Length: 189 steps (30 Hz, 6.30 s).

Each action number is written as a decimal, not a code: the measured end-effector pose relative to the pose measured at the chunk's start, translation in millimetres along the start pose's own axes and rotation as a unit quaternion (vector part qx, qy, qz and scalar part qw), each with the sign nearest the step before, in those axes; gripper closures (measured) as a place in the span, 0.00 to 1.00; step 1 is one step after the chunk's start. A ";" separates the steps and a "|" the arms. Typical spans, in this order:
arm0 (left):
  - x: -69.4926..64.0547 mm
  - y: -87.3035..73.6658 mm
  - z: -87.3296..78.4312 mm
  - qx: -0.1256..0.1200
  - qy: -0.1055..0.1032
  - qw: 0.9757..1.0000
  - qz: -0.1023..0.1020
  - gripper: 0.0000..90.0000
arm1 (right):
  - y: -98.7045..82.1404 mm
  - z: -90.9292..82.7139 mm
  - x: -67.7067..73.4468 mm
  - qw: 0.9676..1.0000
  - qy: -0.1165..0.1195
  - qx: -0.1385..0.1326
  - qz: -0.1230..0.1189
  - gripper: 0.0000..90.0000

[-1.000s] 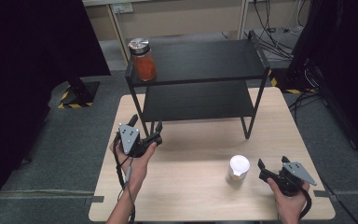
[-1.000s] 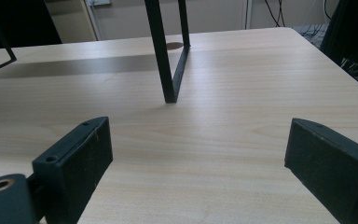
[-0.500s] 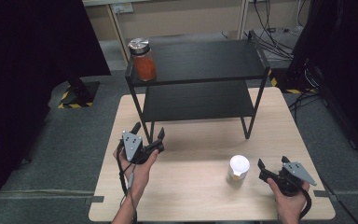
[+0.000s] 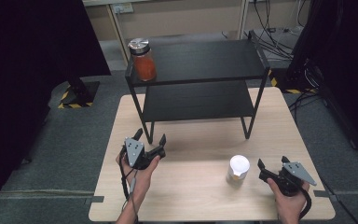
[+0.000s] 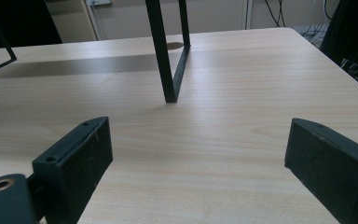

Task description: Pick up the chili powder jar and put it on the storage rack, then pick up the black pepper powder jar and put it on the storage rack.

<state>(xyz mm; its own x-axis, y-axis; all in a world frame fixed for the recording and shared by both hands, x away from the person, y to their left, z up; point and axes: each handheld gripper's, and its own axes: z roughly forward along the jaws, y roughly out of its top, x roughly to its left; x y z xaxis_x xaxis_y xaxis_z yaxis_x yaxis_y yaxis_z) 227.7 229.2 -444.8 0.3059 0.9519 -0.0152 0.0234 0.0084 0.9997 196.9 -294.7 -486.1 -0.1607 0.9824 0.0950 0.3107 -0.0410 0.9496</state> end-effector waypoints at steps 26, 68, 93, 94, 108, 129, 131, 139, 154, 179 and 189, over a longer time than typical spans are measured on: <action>8.6 -38.8 -8.6 0.024 -0.016 1.000 0.000 0.13 | -0.1 -0.2 -0.1 1.000 0.001 0.000 0.001 0.08; 13.8 -70.8 -5.6 0.077 -0.056 0.995 -0.018 0.13 | 1.1 0.4 -0.6 1.000 0.003 0.003 -0.003 0.08; 14.3 -69.8 -4.5 0.080 -0.059 0.995 -0.018 0.13 | 3.0 -8.6 2.0 1.000 0.014 -0.017 -0.003 0.08; 14.0 -70.2 -4.7 0.079 -0.059 0.995 -0.017 0.13 | 3.4 -10.8 2.9 1.000 0.016 -0.022 0.000 0.08; 13.6 -70.2 -4.6 0.078 -0.059 0.995 -0.015 0.13 | 21.6 -37.7 23.2 0.995 0.067 -0.074 0.005 0.08; 13.8 -70.5 -4.9 0.077 -0.060 0.995 -0.014 0.14 | 13.3 -31.8 72.1 0.992 0.111 -0.043 -0.039 0.13; 13.8 -70.5 -4.9 0.077 -0.060 0.995 -0.014 0.14 | 11.2 -30.7 76.4 0.993 0.106 -0.038 -0.046 0.14; 14.1 -70.5 -4.8 0.077 -0.061 0.995 -0.014 0.14 | -0.8 -26.9 91.3 0.995 0.077 -0.032 -0.055 0.22; 14.2 -70.5 -4.8 0.077 -0.061 0.995 -0.014 0.14 | -0.6 -23.9 97.6 0.995 0.059 -0.029 -0.071 0.34; 14.6 -70.5 -4.9 0.077 -0.060 0.995 -0.017 0.14 | 29.3 -27.4 88.4 0.992 0.073 -0.078 -0.063 0.34; 14.1 -70.3 -4.8 0.078 -0.060 0.995 -0.016 0.14 | 44.9 -24.4 89.1 0.990 0.072 -0.106 -0.053 0.34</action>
<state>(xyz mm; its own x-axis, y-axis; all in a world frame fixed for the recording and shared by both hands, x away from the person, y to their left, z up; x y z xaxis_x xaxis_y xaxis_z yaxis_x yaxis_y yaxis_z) 225.9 243.5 -515.2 0.4141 0.9084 -0.0578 0.1788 -0.0190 0.9837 173.7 -213.5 -427.7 -0.3181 0.9479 0.0177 0.0843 0.0097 0.9964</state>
